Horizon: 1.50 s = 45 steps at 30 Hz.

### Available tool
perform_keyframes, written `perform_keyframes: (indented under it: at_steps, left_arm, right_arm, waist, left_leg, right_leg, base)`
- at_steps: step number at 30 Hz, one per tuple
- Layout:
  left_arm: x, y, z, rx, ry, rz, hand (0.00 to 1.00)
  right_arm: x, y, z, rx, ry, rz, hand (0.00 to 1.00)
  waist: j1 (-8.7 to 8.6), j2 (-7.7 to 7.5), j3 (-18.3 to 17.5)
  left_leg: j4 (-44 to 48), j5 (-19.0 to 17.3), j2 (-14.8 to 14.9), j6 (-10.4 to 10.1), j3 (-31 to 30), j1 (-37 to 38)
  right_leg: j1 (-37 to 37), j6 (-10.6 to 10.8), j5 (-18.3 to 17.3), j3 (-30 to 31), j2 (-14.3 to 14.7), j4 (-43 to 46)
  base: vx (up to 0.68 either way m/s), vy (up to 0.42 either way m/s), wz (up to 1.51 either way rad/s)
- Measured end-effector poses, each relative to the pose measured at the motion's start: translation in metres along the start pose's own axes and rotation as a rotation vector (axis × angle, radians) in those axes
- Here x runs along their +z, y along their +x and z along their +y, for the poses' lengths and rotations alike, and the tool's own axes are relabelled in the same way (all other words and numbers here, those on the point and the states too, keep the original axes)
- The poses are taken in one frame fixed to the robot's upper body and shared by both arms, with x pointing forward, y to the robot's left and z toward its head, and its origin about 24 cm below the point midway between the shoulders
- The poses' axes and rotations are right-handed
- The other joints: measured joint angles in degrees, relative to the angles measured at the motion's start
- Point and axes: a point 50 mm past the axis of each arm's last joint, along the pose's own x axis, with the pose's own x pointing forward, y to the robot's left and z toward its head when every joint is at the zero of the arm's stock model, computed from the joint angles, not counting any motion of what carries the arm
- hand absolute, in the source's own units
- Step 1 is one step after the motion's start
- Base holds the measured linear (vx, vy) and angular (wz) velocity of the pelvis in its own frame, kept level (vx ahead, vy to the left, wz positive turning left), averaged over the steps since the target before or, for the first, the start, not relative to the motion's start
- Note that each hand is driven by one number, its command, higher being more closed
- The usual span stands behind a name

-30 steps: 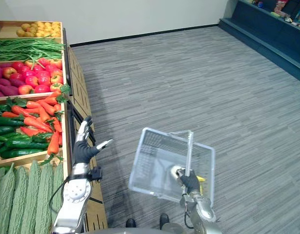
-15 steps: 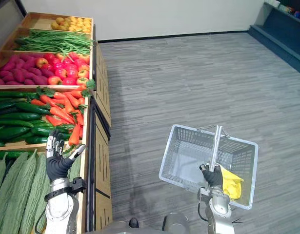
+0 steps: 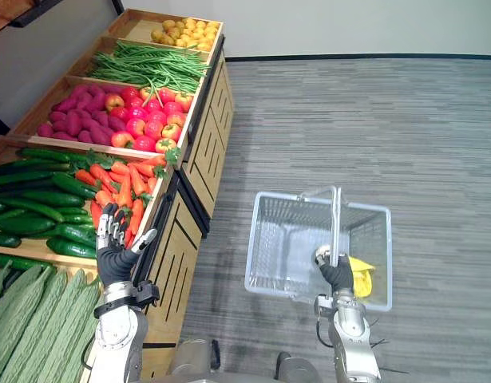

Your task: Pick vegetable in the basket

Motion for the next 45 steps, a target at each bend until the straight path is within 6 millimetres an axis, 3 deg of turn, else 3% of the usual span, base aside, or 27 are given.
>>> perform_keyframes:
  at_steps: [1, 2, 3, 4, 5, 6, 7, 8, 9, 11, 13, 14, 17, 18, 19, 20, 22, 23, 25, 27, 28, 29, 30, 31, 36, 39, 45]
  left_arm:
    - [0.001, 0.002, -0.001, -0.006, 0.002, -0.010, 0.00]
    - [0.005, 0.002, 0.000, -0.006, 0.005, -0.025, 0.00]
    - [0.007, 0.002, 0.001, -0.006, 0.018, -0.037, 0.00]
    - [0.009, 0.004, 0.005, -0.016, 0.045, -0.049, 0.00]
    - [0.008, 0.004, 0.006, -0.019, 0.059, -0.044, 0.00]
    - [0.006, 0.002, 0.007, -0.014, 0.064, -0.032, 0.00]
    - [0.004, 0.000, 0.009, -0.009, 0.071, -0.021, 0.00]
    - [0.003, -0.001, 0.010, -0.008, 0.076, -0.009, 0.00]
    - [0.003, -0.001, 0.009, -0.009, 0.077, -0.008, 0.00]
    - [0.003, 0.000, 0.008, -0.012, 0.079, -0.013, 0.00]
    - [0.005, 0.001, 0.003, -0.023, 0.075, -0.024, 0.00]
    - [0.006, 0.001, 0.001, -0.028, 0.070, -0.026, 0.00]
    - [0.008, 0.001, -0.011, -0.069, 0.042, -0.038, 0.00]
    - [0.008, -0.002, -0.015, -0.088, 0.042, -0.038, 0.00]
    - [0.010, -0.003, -0.016, -0.098, 0.043, -0.044, 0.00]
    - [0.007, -0.006, -0.022, -0.119, 0.033, -0.025, 0.00]
    - [0.007, -0.012, -0.031, -0.147, 0.011, -0.012, 0.00]
    - [0.009, -0.012, -0.035, -0.157, -0.004, -0.021, 0.00]
    - [0.011, -0.011, -0.037, -0.153, -0.019, -0.029, 0.00]
    - [0.011, -0.011, -0.035, -0.148, -0.015, -0.027, 0.00]
    - [0.011, -0.010, -0.032, -0.137, -0.006, -0.028, 0.00]
    - [0.011, -0.010, -0.032, -0.136, -0.006, -0.029, 0.00]
    - [0.011, -0.009, -0.031, -0.133, -0.005, -0.032, 0.00]
    - [0.011, -0.009, -0.029, -0.128, 0.003, -0.033, 0.00]
    - [0.007, 0.001, -0.002, -0.108, 0.165, -0.058, 0.00]
    - [-0.012, 0.006, 0.016, -0.106, 0.335, -0.003, 0.00]
    - [-0.038, 0.022, 0.023, -0.140, 0.530, 0.078, 0.00]
  right_arm:
    - [0.002, 0.001, -0.004, -0.016, 0.000, -0.011, 1.00]
    - [0.003, 0.000, -0.007, -0.027, -0.005, -0.021, 1.00]
    - [0.001, 0.000, -0.007, -0.031, -0.004, -0.016, 1.00]
    - [-0.003, -0.002, -0.003, -0.033, 0.015, 0.003, 1.00]
    - [-0.004, -0.002, -0.003, -0.037, 0.022, 0.005, 1.00]
    - [-0.005, -0.002, -0.003, -0.045, 0.025, 0.009, 1.00]
    - [-0.008, -0.001, -0.003, -0.045, 0.016, 0.023, 1.00]
    - [-0.018, -0.003, -0.006, -0.058, 0.004, 0.070, 1.00]
    - [-0.028, -0.005, -0.011, -0.076, -0.011, 0.121, 1.00]
    - [-0.038, -0.012, -0.017, -0.095, -0.026, 0.171, 1.00]
    - [-0.047, -0.025, -0.023, -0.111, -0.040, 0.207, 1.00]
    - [-0.046, -0.028, -0.025, -0.119, -0.041, 0.206, 1.00]
    - [-0.048, -0.045, -0.036, -0.165, -0.038, 0.214, 1.00]
    - [-0.050, -0.053, -0.038, -0.180, -0.037, 0.227, 1.00]
    - [-0.053, -0.057, -0.039, -0.186, -0.030, 0.239, 1.00]
    - [-0.058, -0.064, -0.045, -0.206, -0.035, 0.267, 1.00]
    - [-0.060, -0.071, -0.054, -0.243, -0.022, 0.279, 1.00]
    - [-0.061, -0.073, -0.056, -0.254, -0.003, 0.286, 1.00]
    - [-0.062, -0.076, -0.059, -0.271, 0.017, 0.294, 1.00]
    - [-0.064, -0.080, -0.062, -0.287, 0.033, 0.304, 1.00]
    - [-0.067, -0.087, -0.067, -0.324, 0.051, 0.319, 1.00]
    - [-0.068, -0.089, -0.068, -0.332, 0.053, 0.326, 1.00]
    - [-0.070, -0.093, -0.071, -0.343, 0.049, 0.337, 1.00]
    - [-0.071, -0.095, -0.072, -0.352, 0.058, 0.342, 1.00]
    - [-0.093, -0.102, -0.066, -0.379, 0.117, 0.431, 1.00]
    - [-0.101, -0.104, -0.064, -0.354, 0.124, 0.471, 1.00]
    - [-0.103, -0.096, -0.062, -0.306, 0.123, 0.472, 1.00]
  waist:
    - [0.02, -0.08, 0.0]
    - [0.52, 0.69, -0.4]
    - [0.74, 0.59, -0.6]
    - [0.61, -2.27, -1.0]
    - [0.69, -3.87, -1.0]
    - [0.92, -4.14, -1.0]
    - [0.83, -4.19, -0.9]
    - [0.44, -4.10, -0.9]
    - [-0.43, -3.78, -0.8]
    - [-1.32, -3.30, -0.8]
    - [-1.87, -3.11, -0.8]
    - [-2.10, -2.93, -0.8]
    - [-2.32, -3.37, -0.9]
    - [-2.27, -4.25, -1.3]
    - [-2.14, -5.33, -2.0]
    - [-2.02, -4.59, -2.2]
    - [-0.72, -2.18, -3.7]
    - [-0.76, -1.83, -3.8]
    - [-0.87, -1.83, -3.8]
    - [-0.80, -1.91, -3.7]
    - [-0.77, -2.47, -3.7]
    - [-0.86, -2.58, -3.7]
    - [-0.95, -2.61, -3.6]
    - [-0.93, -2.61, -3.6]
    - [-2.11, -5.62, -5.3]
    - [-2.54, -6.55, -6.0]
    - [-4.55, -6.79, -6.2]
  left_leg:
    - [-6.2, 2.5, -0.8, 0.3, 3.4, 0.0]
    - [-13.6, 11.1, -1.2, 4.2, 7.3, 1.1]
    - [-14.3, 11.0, -1.1, 11.6, 8.5, 1.5]
    - [-12.6, 9.2, -2.6, 11.3, 9.3, 1.8]
    - [-12.6, 7.2, -4.0, 11.5, 9.1, 2.3]
    - [-13.0, 6.1, -4.5, 11.5, 8.9, 3.2]
    - [-13.6, 5.2, -5.2, 11.4, 8.3, 4.7]
    - [-15.1, 4.2, -6.3, 11.2, 6.2, 7.9]
    - [-16.0, 3.4, -7.0, 10.9, 3.2, 11.6]
    - [-17.9, 3.3, -7.4, 10.8, -0.8, 16.1]
    - [-19.7, 3.2, -7.2, 10.6, -7.3, 20.4]
    - [-19.6, 2.8, -7.0, 10.0, -9.0, 20.8]
    - [-16.1, -0.4, -6.5, 6.0, -17.5, 21.0]
    - [-13.4, -3.0, -6.9, 4.3, -20.1, 20.2]
    - [-11.7, -4.7, -7.6, 3.5, -21.3, 19.7]
    - [-8.5, -7.5, -6.4, 1.7, -24.5, 18.6]
    - [-7.8, -7.0, -4.0, 0.3, -26.6, 16.5]
    - [-9.0, -5.4, -2.4, -1.4, -25.3, 15.3]
    - [-11.3, -3.6, 0.7, -1.5, -19.7, 14.8]
    - [-12.3, -3.2, 4.9, -1.1, -9.8, 14.8]
    - [-12.7, -2.6, 8.0, 0.0, -1.8, 15.2]
    - [-12.7, -2.1, 9.0, 0.5, 0.9, 15.3]
    - [-13.2, -1.0, 10.4, -0.4, 5.6, 15.7]
    - [-14.1, 0.1, 10.0, -2.3, 6.8, 15.9]
    - [-18.9, 2.4, 6.5, -2.7, 6.1, 16.9]
    - [-21.8, 4.1, 5.3, -3.1, 7.0, 18.0]
    - [-29.4, 8.4, 2.6, -2.8, 6.8, 20.8]
  right_leg:
    - [1.2, 1.2, -0.8, -0.5, 0.2, 0.2]
    - [2.9, 3.4, -3.0, -0.2, 1.3, 0.8]
    - [3.5, 3.3, -4.8, 0.8, 1.8, 1.4]
    - [4.6, 3.3, -7.6, 1.2, -0.3, 2.4]
    - [4.2, 4.2, -8.4, 1.1, -1.4, 4.5]
    - [2.5, 4.2, -8.3, 0.9, -1.9, 9.8]
    - [0.7, 5.0, -8.0, 0.6, -2.3, 15.5]
    - [-3.4, 10.1, -5.0, 0.6, -3.4, 28.8]
    - [-7.3, 10.7, -6.0, 1.0, -4.3, 40.6]
    - [-11.3, 7.0, -8.2, 1.2, -4.1, 46.6]
    - [-18.4, 3.5, -10.3, 4.6, -2.7, 43.0]
    - [-20.3, 3.3, -10.5, 6.9, -1.9, 40.7]
    - [-24.8, 5.3, -8.8, 22.7, 1.4, 27.0]
    - [-24.4, 6.7, -5.2, 26.0, 0.6, 21.7]
    - [-24.3, 7.8, -2.5, 26.6, -0.5, 20.1]
    - [-24.1, 9.0, -2.0, 22.0, -0.5, 22.8]
    - [-23.5, 7.4, -2.7, 16.2, -0.5, 21.7]
    - [-22.6, 7.1, -2.5, 12.3, -1.3, 21.0]
    - [-21.1, 6.1, -1.9, 7.4, -2.0, 19.4]
    - [-19.2, 5.6, -1.9, 4.1, -2.3, 18.2]
    - [-18.2, 5.0, -2.0, 1.9, -3.3, 17.8]
    - [-17.9, 5.0, -2.0, 1.1, -3.9, 17.5]
    - [-17.4, 5.0, -2.0, 0.4, -4.7, 16.8]
    - [-17.1, 5.1, -2.0, 0.5, -5.4, 16.0]
    - [-16.2, 6.5, 0.2, 3.3, -6.3, 11.9]
    - [-15.8, 6.7, 1.8, 5.1, -6.3, 9.2]
    - [-14.7, 6.7, 3.2, 6.3, -6.8, 5.8]
  base:
    - [0.50, -0.037, 0.22]
    - [0.43, -0.010, 0.08]
    - [0.42, 0.005, 0.14]
    - [0.41, -0.001, 0.25]
    - [0.53, 0.001, 0.29]
    - [0.48, 0.007, 0.21]
    - [0.51, 0.042, 0.29]
    - [0.52, 0.028, 0.73]
    - [0.62, -0.007, 1.09]
    - [0.49, -0.064, 1.13]
    - [0.40, -0.120, 1.30]
    - [0.36, -0.164, 1.45]
    - [0.32, -0.203, 1.58]
    - [0.30, -0.288, 1.79]
    - [0.35, -0.419, 1.88]
    - [0.29, -0.359, 1.52]
    - [0.26, -0.360, 1.58]
    - [0.17, -0.357, 1.77]
    - [0.07, -0.247, 1.54]
    - [0.02, -0.136, 1.15]
    - [-0.01, -0.073, 0.83]
    - [-0.02, -0.037, 0.83]
    - [-0.05, 0.049, 0.48]
    - [-0.06, 0.085, 0.35]
    - [-0.06, 0.088, 0.10]
    - [-0.02, 0.045, -0.17]
    - [0.02, 0.021, 0.05]
